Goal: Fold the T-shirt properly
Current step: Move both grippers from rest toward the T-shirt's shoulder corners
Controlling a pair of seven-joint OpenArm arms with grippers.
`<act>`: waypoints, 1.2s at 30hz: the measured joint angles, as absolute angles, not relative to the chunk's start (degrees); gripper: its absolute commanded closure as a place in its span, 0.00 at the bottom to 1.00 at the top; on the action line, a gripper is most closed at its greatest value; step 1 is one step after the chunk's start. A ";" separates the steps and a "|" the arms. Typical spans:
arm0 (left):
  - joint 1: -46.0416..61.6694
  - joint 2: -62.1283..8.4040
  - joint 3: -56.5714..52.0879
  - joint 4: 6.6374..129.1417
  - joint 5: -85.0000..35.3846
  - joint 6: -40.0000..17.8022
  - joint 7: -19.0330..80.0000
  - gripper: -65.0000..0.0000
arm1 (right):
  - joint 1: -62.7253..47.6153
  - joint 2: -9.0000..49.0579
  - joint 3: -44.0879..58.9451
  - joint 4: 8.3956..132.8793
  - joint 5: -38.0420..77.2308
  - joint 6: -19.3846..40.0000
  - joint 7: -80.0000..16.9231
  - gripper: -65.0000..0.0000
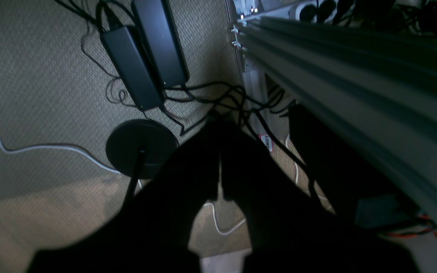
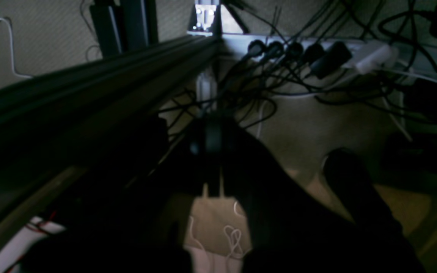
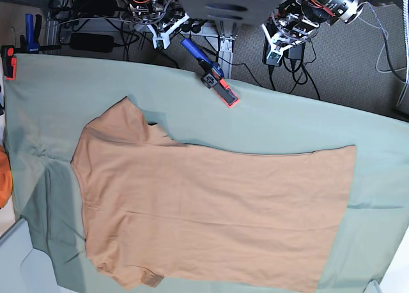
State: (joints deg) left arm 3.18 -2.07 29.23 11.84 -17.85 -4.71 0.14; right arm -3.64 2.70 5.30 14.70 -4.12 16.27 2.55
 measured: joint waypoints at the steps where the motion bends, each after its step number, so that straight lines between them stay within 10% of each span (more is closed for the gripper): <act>1: 3.33 -2.07 29.23 11.86 -17.87 -4.69 -0.32 1.00 | -3.66 2.70 5.30 14.76 -4.12 16.25 2.55 1.00; 15: 11.22 -5.26 29.21 17.65 -17.87 -4.51 -7.55 1.00 | -12.58 2.85 5.34 25.04 -7.79 16.21 2.44 1.00; 36: 37.52 -15.20 5.13 66.48 -24.58 -11.22 2.04 1.00 | -43.57 16.29 5.28 65.63 4.08 17.50 1.83 1.00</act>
State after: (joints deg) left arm 37.52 -15.20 5.13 66.48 -24.58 -11.22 2.04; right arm -43.57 16.29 5.28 65.63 4.08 17.50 1.83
